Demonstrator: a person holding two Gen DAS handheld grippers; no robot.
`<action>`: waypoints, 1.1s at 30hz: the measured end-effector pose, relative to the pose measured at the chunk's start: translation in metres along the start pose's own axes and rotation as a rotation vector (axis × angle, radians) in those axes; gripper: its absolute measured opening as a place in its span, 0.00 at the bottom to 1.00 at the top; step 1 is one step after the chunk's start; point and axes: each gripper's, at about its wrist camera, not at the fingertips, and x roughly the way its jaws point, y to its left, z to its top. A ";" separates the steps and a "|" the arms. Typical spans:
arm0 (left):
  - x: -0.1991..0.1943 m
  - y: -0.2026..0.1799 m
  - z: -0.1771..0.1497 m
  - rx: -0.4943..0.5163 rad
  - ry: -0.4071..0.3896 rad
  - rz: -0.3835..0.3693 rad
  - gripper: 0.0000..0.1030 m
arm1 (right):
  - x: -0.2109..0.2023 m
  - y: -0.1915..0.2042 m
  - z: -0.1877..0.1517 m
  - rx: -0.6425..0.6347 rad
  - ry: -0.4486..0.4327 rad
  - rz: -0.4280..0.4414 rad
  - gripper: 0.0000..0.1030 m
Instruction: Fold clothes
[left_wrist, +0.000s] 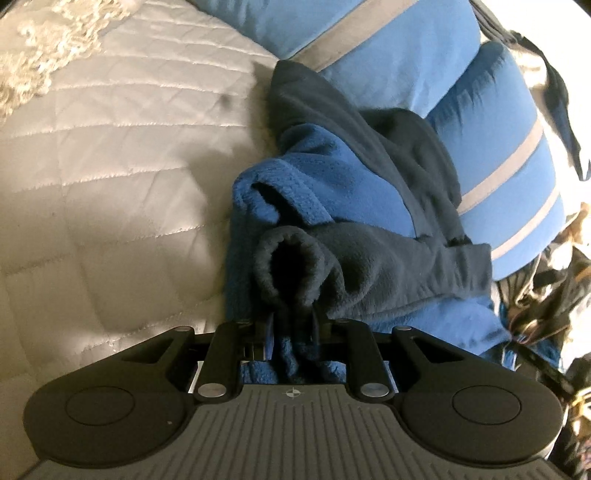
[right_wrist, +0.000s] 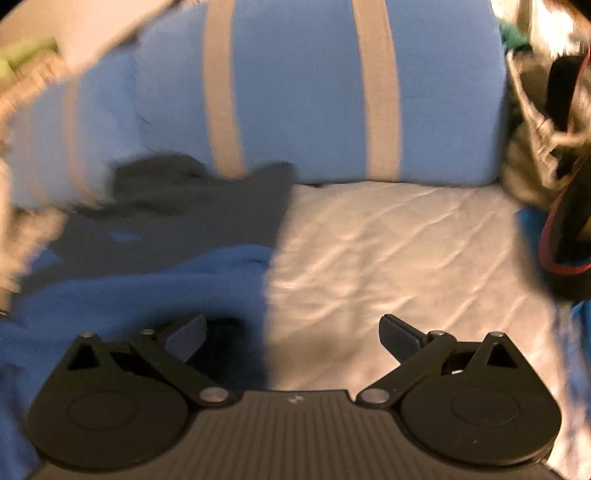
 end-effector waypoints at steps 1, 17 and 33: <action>0.000 0.000 -0.001 0.000 -0.002 -0.002 0.20 | -0.007 -0.001 -0.001 0.030 0.000 0.069 0.99; -0.002 -0.002 -0.003 -0.002 -0.010 0.016 0.20 | 0.046 -0.008 -0.036 0.305 0.138 0.371 0.71; -0.006 -0.002 -0.004 -0.043 -0.043 0.046 0.20 | 0.052 -0.019 -0.055 0.462 0.167 0.308 0.12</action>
